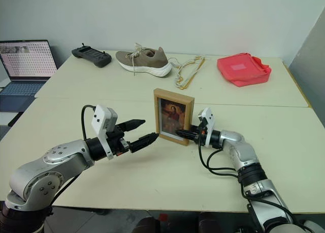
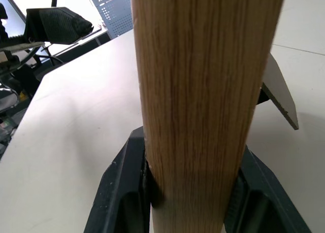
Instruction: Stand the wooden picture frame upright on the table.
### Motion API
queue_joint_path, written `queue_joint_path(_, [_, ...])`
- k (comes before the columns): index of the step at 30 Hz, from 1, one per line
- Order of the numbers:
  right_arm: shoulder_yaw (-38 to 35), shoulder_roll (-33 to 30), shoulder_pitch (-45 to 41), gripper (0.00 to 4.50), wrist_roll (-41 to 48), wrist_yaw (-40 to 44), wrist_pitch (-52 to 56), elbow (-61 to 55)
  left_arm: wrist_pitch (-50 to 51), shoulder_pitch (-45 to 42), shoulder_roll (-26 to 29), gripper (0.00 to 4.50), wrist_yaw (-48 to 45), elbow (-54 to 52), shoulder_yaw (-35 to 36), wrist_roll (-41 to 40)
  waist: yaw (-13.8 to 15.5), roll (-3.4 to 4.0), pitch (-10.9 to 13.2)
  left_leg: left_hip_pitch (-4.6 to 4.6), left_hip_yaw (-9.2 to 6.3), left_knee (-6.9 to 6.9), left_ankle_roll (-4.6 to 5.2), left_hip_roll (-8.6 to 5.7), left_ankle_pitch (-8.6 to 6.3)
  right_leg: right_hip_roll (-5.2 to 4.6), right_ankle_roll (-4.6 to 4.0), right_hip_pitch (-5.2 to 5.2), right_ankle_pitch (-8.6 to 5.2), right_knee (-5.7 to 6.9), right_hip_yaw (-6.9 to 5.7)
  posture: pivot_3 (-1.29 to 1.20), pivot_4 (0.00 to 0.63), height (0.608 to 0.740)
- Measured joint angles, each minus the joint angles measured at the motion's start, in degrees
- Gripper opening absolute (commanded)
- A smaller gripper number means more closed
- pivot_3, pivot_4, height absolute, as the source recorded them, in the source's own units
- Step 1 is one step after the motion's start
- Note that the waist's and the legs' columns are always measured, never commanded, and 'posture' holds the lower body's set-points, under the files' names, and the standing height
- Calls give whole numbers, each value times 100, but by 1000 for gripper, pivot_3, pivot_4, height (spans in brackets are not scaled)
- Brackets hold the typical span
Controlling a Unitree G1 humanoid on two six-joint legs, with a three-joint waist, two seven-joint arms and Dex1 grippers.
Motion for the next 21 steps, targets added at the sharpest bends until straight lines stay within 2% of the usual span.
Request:
queue_joint_path(2, [-25, 2, 94, 1999, -42, 20, -30, -83, 0, -59, -2, 4500, -115, 85, -29, 131, 0, 0, 0, 1, 1, 0, 0, -1, 0, 0, 0, 1, 0, 1, 1, 0, 150, 740])
queue_joint_path(4, [-32, -59, 197, 2257, -73, 29, 103, -193, -8, -101, -6, 4500, -228, 165, -57, 267, 12, 0, 0, 0, 0, 0, 0, -1, 0, 0, 0, 1, 0, -1, -1, 0, 150, 740])
queue_joint_path(8, [-35, -392, 590, 3143, -232, 32, 291, -511, -24, -201, -73, 4500, -434, 458, -108, 507, 40, 0, 0, -3, 1, -1, 0, -2, 0, 0, 0, -1, 0, -3, 1, 0, 150, 740])
queue_joint_path(14, [-122, -1389, 1271, 4478, -530, 146, 333, -1631, -180, -395, -68, 4500, -1014, 996, -265, 985, 42, 0, 0, -1, -1, -3, 1, -2, -1, 4, 0, -2, -1, -4, 1, 0, 150, 740])
queue_joint_path(17, [-393, -1915, 1611, 4478, -554, 116, 495, -2329, -169, -629, 168, 4500, -1349, 1460, -211, 1102, 44, 0, 1, -2, -2, -2, 1, -3, -1, 4, 0, -2, -1, -3, 0, 0, 150, 740])
queue_joint_path(21, [-1210, -2288, 1554, 4478, 78, -166, 1376, -3633, -295, -1274, 540, 4500, -1886, 2511, -64, 1368, -16, -1, 1, 1, -11, -3, 3, 0, -1, 15, 0, -2, -1, 0, 1, 0, 150, 740])
